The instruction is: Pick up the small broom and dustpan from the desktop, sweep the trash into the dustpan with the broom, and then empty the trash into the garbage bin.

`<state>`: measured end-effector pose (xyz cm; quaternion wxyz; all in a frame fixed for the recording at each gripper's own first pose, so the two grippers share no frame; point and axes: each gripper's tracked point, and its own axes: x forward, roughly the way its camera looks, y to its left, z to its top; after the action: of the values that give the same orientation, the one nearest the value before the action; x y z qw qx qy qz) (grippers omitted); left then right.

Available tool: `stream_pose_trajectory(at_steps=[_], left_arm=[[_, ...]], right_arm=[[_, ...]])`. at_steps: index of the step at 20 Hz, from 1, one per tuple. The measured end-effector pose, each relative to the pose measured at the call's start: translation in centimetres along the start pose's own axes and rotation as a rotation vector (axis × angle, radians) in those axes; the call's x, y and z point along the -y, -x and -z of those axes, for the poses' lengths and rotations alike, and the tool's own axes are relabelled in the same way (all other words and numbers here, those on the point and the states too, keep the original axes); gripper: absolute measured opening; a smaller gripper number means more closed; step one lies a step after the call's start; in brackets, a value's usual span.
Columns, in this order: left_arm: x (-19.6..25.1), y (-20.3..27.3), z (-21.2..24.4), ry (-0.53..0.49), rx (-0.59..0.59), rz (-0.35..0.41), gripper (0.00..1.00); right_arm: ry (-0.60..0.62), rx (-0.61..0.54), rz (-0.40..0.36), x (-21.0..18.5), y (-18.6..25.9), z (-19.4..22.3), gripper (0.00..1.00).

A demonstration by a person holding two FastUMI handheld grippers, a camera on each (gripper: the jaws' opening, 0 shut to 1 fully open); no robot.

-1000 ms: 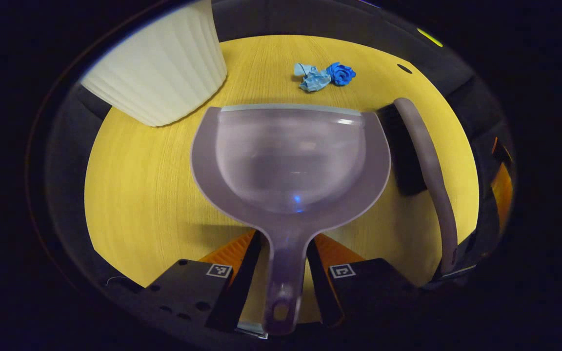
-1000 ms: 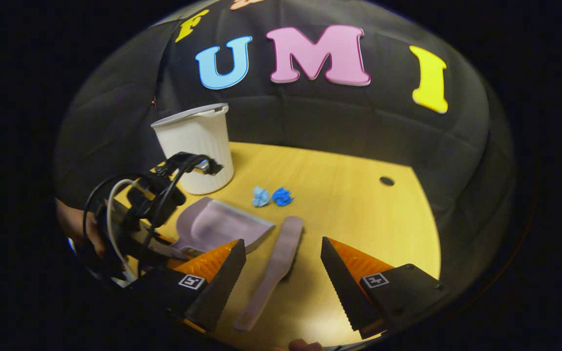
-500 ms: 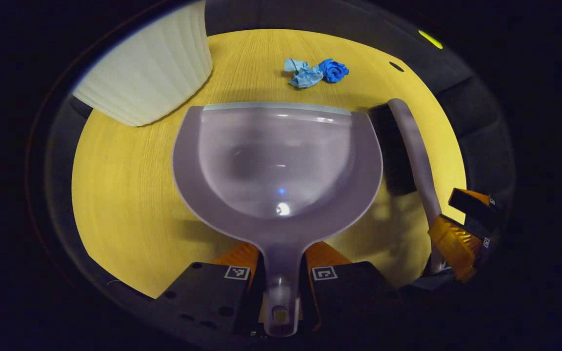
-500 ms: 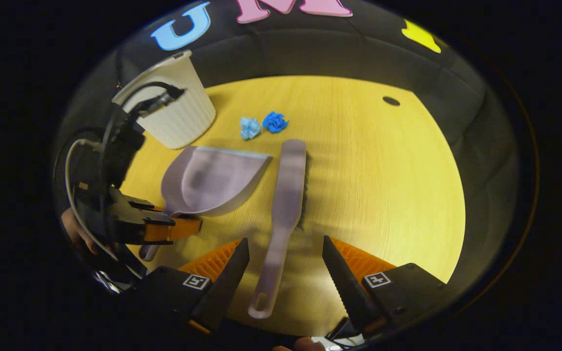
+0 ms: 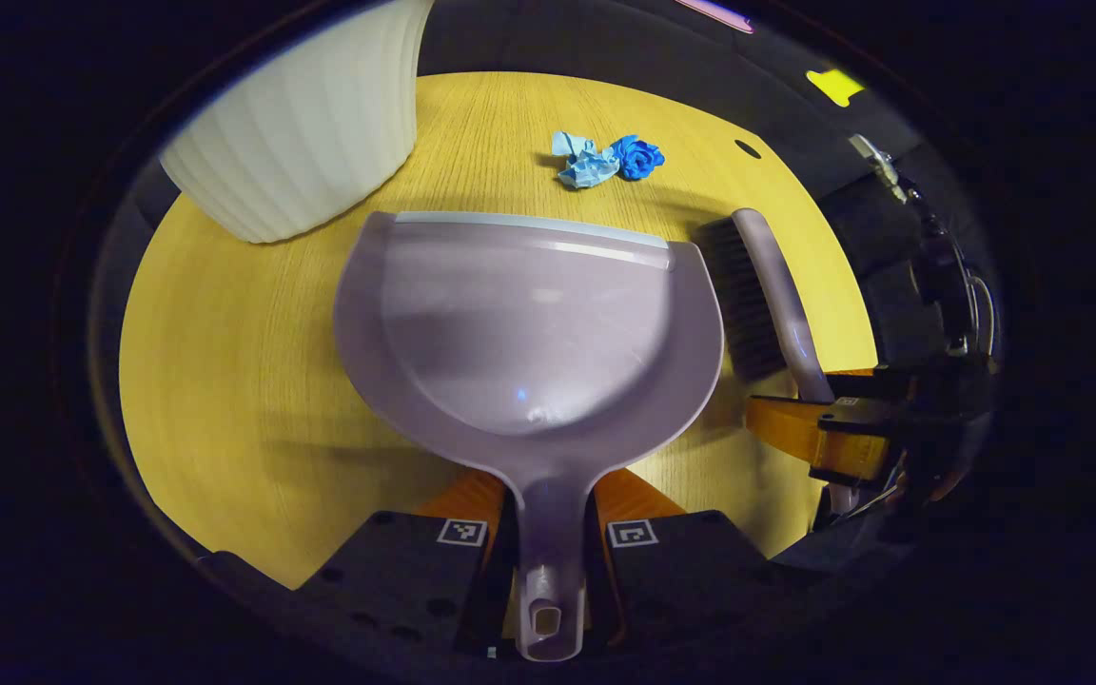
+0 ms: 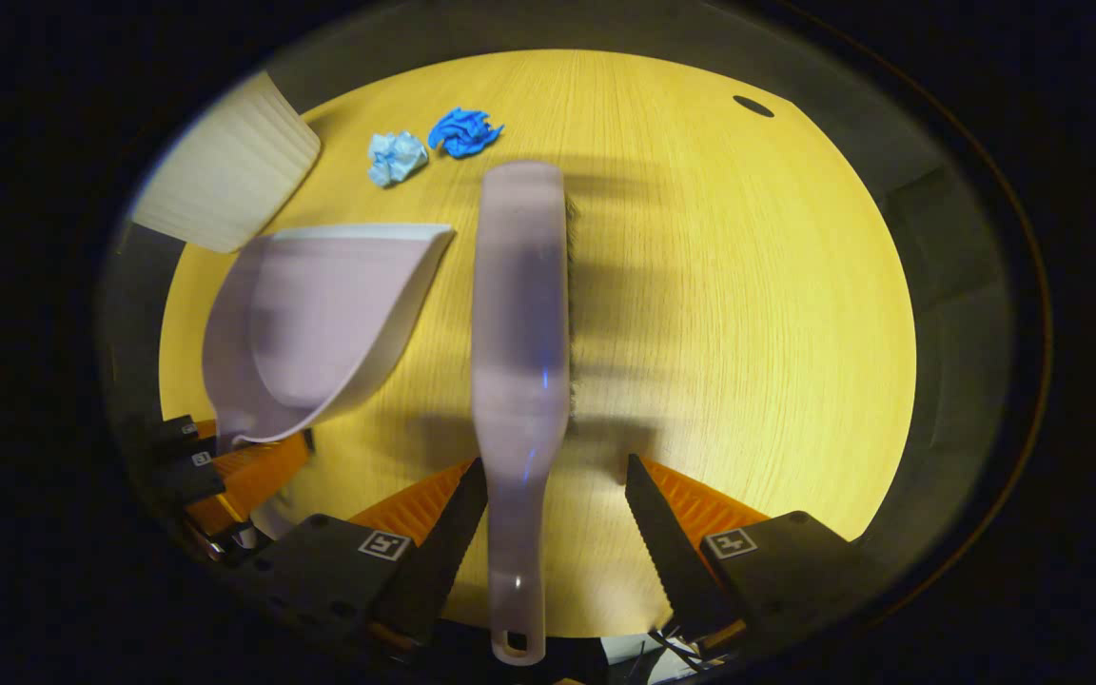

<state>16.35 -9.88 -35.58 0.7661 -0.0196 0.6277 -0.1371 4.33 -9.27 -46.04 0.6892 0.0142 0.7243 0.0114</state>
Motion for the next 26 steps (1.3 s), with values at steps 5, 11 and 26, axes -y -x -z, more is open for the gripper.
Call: stream_pose_trajectory(at_steps=[5,11,26], left_arm=[[-0.7,0.0,-0.3,-0.021,0.006,0.025,0.30],[-3.1,0.8,-1.3,-0.163,-0.024,0.001,0.30],[-9.5,1.4,-4.6,-0.549,-0.239,-0.091,0.31]], right_arm=[[0.010,-0.022,-0.013,-0.9,-0.6,-1.0,0.67],[0.028,-0.044,-0.062,0.1,0.3,-4.7,0.28],[0.464,0.001,0.059,3.0,-2.6,-25.6,0.27]])
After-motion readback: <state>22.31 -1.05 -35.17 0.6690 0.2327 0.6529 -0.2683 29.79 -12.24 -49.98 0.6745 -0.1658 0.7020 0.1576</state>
